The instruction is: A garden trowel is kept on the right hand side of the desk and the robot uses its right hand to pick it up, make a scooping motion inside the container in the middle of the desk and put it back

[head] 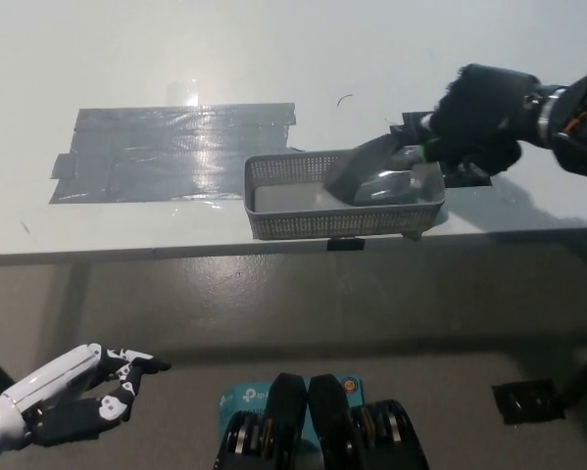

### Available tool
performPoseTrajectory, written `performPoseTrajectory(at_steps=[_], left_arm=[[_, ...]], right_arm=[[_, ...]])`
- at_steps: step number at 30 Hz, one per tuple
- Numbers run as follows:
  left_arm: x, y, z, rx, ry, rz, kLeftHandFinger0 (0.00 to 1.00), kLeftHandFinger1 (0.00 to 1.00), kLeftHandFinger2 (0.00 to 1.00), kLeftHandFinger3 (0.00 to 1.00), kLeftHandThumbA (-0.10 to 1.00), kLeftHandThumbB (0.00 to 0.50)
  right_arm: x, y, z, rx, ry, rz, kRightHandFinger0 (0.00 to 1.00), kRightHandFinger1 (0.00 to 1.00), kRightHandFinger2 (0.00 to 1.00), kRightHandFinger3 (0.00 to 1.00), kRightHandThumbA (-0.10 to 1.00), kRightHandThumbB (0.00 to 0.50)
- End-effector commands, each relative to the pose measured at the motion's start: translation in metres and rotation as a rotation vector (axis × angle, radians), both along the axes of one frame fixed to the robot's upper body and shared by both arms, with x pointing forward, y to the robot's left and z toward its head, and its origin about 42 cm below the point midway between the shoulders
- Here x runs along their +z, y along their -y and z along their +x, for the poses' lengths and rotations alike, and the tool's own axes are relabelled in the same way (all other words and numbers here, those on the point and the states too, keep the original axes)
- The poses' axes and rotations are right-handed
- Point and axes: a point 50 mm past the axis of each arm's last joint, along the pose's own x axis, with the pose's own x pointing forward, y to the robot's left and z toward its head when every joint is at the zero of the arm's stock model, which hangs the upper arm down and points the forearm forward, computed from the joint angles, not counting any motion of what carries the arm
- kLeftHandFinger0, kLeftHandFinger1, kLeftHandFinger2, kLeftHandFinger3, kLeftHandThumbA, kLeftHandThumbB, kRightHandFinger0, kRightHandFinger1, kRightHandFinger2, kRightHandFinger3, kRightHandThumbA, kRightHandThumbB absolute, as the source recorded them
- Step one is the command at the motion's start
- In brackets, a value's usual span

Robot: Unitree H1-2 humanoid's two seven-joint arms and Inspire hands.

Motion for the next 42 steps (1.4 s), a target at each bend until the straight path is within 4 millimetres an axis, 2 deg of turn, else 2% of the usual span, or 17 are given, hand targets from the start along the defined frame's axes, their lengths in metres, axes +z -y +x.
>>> performPoseTrajectory(at_steps=[1,3,6,11,13,15,16,18,20,22,24,25,29,30,35,40,42], left_arm=[[0.009,0.003,0.001,-0.02,0.014,0.012,1.0,0.89,0.81,1.0,1.0,0.411],[0.009,0.003,0.001,-0.02,0.014,0.015,1.0,0.89,0.81,1.0,1.0,0.414],[0.008,0.004,0.002,-0.024,0.012,0.014,0.99,0.88,0.81,1.0,1.0,0.417],[0.006,0.004,0.002,-0.033,0.009,0.014,1.0,0.89,0.81,1.0,1.0,0.408],[0.006,0.004,0.003,-0.036,0.008,0.016,1.0,0.89,0.81,1.0,1.0,0.409],[0.004,0.004,0.003,-0.033,0.004,0.015,1.0,0.89,0.81,1.0,1.0,0.41],[0.002,0.006,0.001,-0.035,-0.003,0.008,1.0,0.89,0.81,1.0,1.0,0.42],[0.0,0.007,0.0,-0.031,-0.012,0.004,1.0,0.89,0.81,1.0,1.0,0.423],[-0.003,0.007,0.0,-0.034,-0.02,0.001,1.0,0.89,0.82,1.0,1.0,0.426],[-0.005,0.007,0.0,-0.03,-0.028,0.002,1.0,0.9,0.81,1.0,1.0,0.437],[-0.005,0.007,0.0,-0.03,-0.028,0.002,1.0,0.9,0.81,1.0,1.0,0.437],[-0.007,0.006,-0.001,-0.033,-0.038,0.0,1.0,0.9,0.81,1.0,1.0,0.435],[-0.007,0.006,-0.003,-0.031,-0.039,0.0,1.0,0.89,0.82,1.0,1.0,0.426],[-0.009,0.005,-0.005,-0.033,-0.048,-0.002,1.0,0.88,0.82,1.0,1.0,0.43],[-0.01,0.006,-0.005,-0.03,-0.051,0.002,1.0,0.89,0.82,1.0,1.0,0.423],[-0.014,0.004,-0.01,-0.025,-0.053,0.002,1.0,0.89,0.82,1.0,1.0,0.448],[-0.014,0.003,-0.01,-0.024,-0.055,0.003,1.0,0.89,0.83,1.0,1.0,0.459]], right_arm=[[0.022,-0.026,0.007,0.042,0.075,0.06,0.0,0.0,0.38,0.0,-0.08,0.0],[0.017,-0.034,0.007,0.028,0.067,0.06,0.0,0.06,0.47,0.05,0.04,0.0],[0.0,-0.042,0.007,0.037,0.033,0.116,0.0,0.05,0.46,0.01,-0.1,0.0],[-0.029,-0.037,0.006,-0.018,-0.042,0.234,0.0,0.17,0.55,0.0,-0.1,0.019],[-0.04,-0.033,0.003,-0.032,-0.06,0.241,0.0,0.24,0.61,0.07,-0.1,0.009],[-0.046,-0.032,0.001,-0.037,-0.071,0.25,0.0,0.27,0.62,0.22,-0.1,0.0],[-0.062,-0.03,-0.002,-0.057,-0.11,0.287,0.0,0.28,0.63,0.27,-0.1,0.0],[-0.073,-0.031,-0.003,-0.086,-0.146,0.328,0.0,0.29,0.61,0.29,-0.1,0.0],[-0.081,-0.03,-0.006,-0.175,-0.249,0.5,0.0,0.32,0.63,0.26,-0.1,0.0],[-0.084,-0.026,-0.004,-0.235,-0.33,0.657,0.0,0.3,0.57,0.25,-0.1,0.001],[-0.084,-0.026,-0.005,-0.242,-0.338,0.668,0.0,0.29,0.55,0.25,-0.1,0.021],[-0.087,-0.017,-0.002,-0.295,-0.435,0.801,0.01,0.37,0.57,0.26,-0.1,0.029],[-0.087,-0.009,0.002,-0.358,-0.513,0.896,0.0,0.4,0.51,0.22,-0.1,0.101],[-0.085,-0.006,0.006,-0.354,-0.53,0.929,0.0,0.35,0.47,0.2,-0.1,0.129],[-0.059,0.002,0.016,-0.388,-0.567,1.034,0.0,0.12,0.25,0.09,-0.1,0.121],[-0.011,0.006,0.025,-0.358,-0.585,1.135,0.0,0.02,0.19,0.01,-0.1,0.108],[-0.002,0.007,0.026,-0.363,-0.596,1.167,0.0,0.01,0.18,0.0,-0.1,0.11]])
